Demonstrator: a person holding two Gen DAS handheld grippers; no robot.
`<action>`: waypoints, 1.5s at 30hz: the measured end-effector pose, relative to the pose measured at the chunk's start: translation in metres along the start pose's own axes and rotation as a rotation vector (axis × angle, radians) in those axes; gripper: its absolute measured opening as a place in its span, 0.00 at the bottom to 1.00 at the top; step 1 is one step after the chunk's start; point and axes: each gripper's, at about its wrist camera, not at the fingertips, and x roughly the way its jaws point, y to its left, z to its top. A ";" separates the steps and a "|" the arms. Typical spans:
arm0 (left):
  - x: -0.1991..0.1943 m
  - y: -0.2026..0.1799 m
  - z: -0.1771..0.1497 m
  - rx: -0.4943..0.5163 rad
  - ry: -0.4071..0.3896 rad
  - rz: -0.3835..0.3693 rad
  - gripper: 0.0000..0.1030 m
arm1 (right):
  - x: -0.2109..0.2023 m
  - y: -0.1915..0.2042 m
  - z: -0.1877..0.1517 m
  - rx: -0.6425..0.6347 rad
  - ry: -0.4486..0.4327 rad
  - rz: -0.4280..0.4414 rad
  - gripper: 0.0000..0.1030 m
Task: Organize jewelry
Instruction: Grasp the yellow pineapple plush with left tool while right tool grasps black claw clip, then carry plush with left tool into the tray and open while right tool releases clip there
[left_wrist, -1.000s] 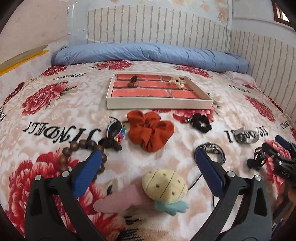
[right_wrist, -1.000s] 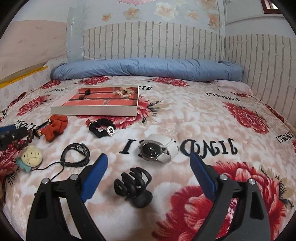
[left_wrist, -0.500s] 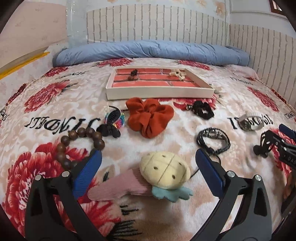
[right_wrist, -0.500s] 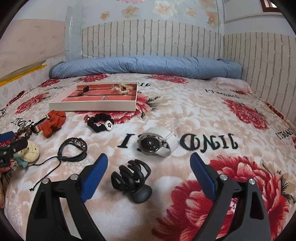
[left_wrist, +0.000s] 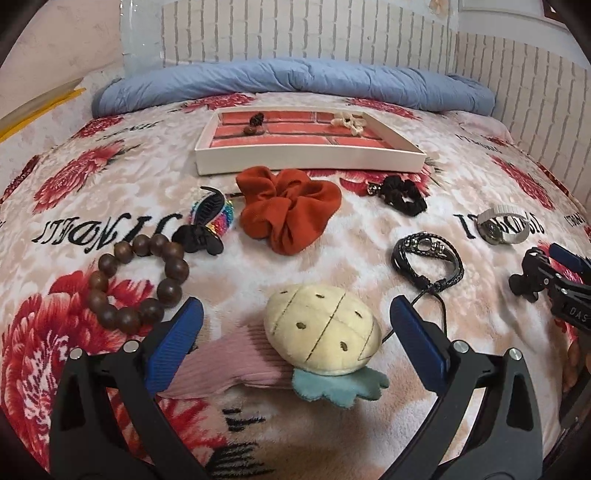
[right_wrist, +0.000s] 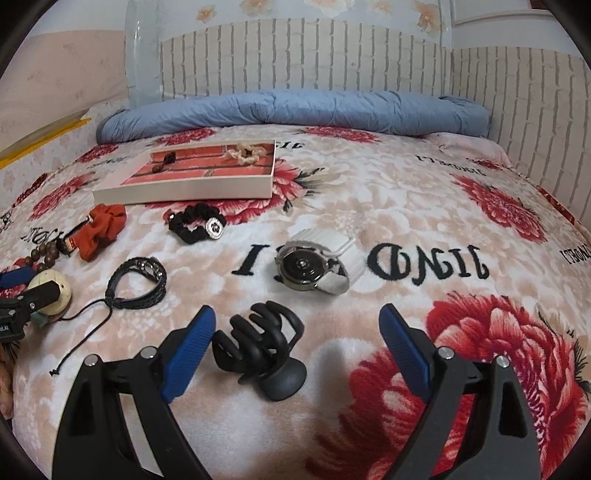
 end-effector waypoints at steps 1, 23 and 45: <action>0.001 0.000 0.000 0.003 0.004 -0.002 0.94 | 0.001 0.001 0.000 -0.005 0.004 0.003 0.83; 0.003 0.003 0.000 -0.018 0.019 -0.086 0.56 | 0.004 0.004 0.001 -0.013 0.019 0.035 0.44; -0.016 0.018 0.133 -0.046 -0.135 -0.119 0.55 | 0.012 0.026 0.113 -0.021 -0.120 0.097 0.45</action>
